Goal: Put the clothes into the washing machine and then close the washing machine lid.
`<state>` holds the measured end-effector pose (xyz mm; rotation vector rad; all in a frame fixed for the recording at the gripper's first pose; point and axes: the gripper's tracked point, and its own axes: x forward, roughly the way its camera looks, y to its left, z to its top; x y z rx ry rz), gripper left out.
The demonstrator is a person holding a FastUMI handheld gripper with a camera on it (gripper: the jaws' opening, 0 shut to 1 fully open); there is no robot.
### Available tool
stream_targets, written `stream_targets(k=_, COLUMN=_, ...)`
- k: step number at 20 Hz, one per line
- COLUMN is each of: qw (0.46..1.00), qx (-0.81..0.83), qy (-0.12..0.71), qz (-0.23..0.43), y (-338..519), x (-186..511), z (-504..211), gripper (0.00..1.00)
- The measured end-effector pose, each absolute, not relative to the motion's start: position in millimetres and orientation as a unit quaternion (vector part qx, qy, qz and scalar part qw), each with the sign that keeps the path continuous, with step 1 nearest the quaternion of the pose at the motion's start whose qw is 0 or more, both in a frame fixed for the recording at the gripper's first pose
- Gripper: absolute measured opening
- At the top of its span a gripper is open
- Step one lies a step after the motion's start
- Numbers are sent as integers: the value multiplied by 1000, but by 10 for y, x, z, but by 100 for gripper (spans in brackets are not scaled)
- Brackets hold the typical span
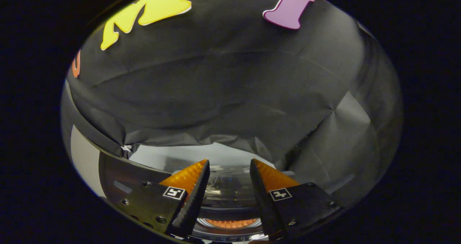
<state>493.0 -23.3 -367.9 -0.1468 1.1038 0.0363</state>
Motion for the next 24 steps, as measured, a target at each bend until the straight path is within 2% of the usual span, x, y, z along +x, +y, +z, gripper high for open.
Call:
stream_targets(k=8, qw=860, qx=-61, qy=506, qz=19, y=-285, x=4680, z=-3620, gripper=73)
stream_targets(k=18, qw=847, qx=-65, qy=527, qz=-2, y=-407, x=3969, z=-3671, gripper=73)
stream_targets(k=21, qw=838, qx=-56, qy=542, qz=14, y=-369, x=3705, z=-3755, gripper=73)
stream_targets(k=24, qw=832, qx=-58, qy=551, qz=3, y=-487, x=3580, z=-3815, gripper=77)
